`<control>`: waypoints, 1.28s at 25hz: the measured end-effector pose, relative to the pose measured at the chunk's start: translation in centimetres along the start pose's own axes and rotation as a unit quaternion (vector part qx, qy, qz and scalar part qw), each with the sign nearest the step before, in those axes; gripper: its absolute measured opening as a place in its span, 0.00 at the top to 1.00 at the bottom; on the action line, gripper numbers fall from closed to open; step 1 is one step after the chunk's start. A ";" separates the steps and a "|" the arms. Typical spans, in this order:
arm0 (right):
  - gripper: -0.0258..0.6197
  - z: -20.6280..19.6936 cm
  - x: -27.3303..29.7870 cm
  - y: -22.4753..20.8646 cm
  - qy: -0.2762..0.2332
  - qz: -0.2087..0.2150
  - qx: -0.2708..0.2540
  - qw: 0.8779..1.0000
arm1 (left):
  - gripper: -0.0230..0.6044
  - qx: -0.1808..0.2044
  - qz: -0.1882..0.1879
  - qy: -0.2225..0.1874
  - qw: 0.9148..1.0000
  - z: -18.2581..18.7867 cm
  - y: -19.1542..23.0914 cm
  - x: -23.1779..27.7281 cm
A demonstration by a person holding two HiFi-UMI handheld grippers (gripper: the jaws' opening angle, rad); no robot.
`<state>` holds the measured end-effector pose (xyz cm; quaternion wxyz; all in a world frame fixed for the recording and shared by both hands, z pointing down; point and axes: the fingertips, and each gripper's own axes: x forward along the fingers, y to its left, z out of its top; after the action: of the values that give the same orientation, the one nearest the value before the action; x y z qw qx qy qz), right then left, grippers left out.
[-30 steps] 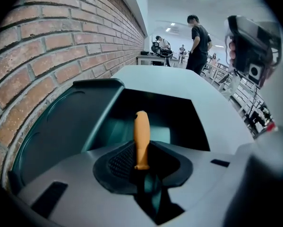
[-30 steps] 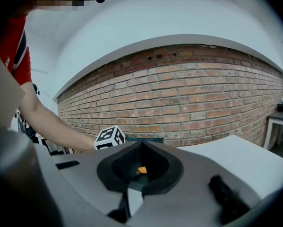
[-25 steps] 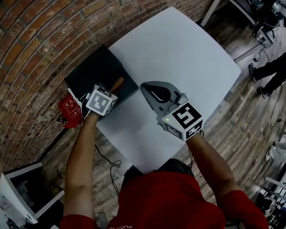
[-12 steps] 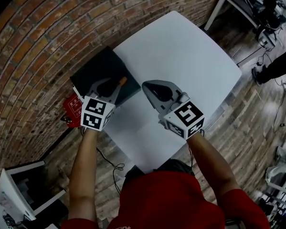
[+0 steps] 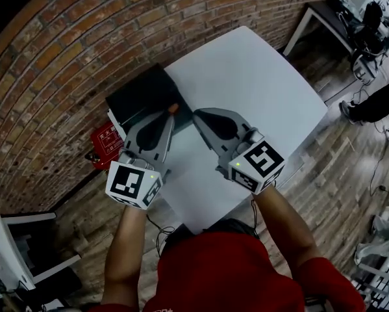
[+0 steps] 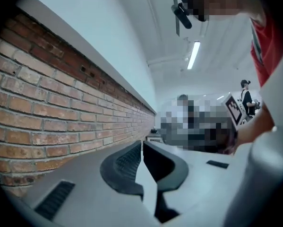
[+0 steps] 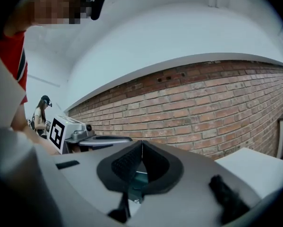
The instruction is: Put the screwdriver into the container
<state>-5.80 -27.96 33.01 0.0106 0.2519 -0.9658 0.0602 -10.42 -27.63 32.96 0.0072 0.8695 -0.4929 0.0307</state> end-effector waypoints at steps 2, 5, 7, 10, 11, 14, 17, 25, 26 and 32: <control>0.91 0.9 -0.7 0.8 -0.011 0.007 -0.003 1.000 | 0.93 -0.008 0.004 -0.026 1.000 1.5 -0.9 -1.0; 0.91 2.1 -1.7 2.2 -0.028 0.016 -0.004 0.999 | 0.94 -0.013 0.014 -0.061 0.998 3.4 -2.0 -2.8; 0.91 2.6 -2.3 3.1 -0.039 0.022 -0.006 0.999 | 0.94 -0.011 0.017 -0.076 0.997 4.1 -2.6 -3.7; 0.91 3.2 -2.9 4.5 -0.052 0.035 -0.009 0.998 | 0.94 -0.009 0.017 -0.084 0.996 4.5 -3.7 -4.7; 0.91 3.4 -3.1 5.0 -0.056 0.040 -0.010 0.998 | 0.94 -0.008 0.016 -0.085 0.996 4.6 -4.0 -5.0; 0.91 3.7 -3.5 6.1 -0.066 0.048 -0.014 0.997 | 0.94 -0.009 0.014 -0.087 0.996 4.7 -4.8 -5.6; 0.91 3.9 -3.8 6.7 -0.070 0.046 -0.021 0.996 | 0.94 -0.010 0.010 -0.089 0.996 4.9 -5.3 -6.2; 0.91 3.9 -4.3 7.8 -0.069 0.044 -0.037 0.996 | 0.94 -0.010 0.004 -0.094 0.996 5.1 -6.1 -6.9; 0.91 3.9 -4.4 7.9 -0.069 0.043 -0.039 0.996 | 0.94 -0.010 0.003 -0.094 0.996 5.1 -6.2 -7.0; 0.91 3.9 -4.5 8.3 -0.067 0.039 -0.042 0.996 | 0.94 -0.013 -0.001 -0.093 0.996 5.1 -6.2 -7.3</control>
<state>-5.89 -19.12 28.00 -0.0460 0.2164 -0.9752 0.0029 -8.58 -18.39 27.52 -0.0275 0.8688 -0.4911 -0.0569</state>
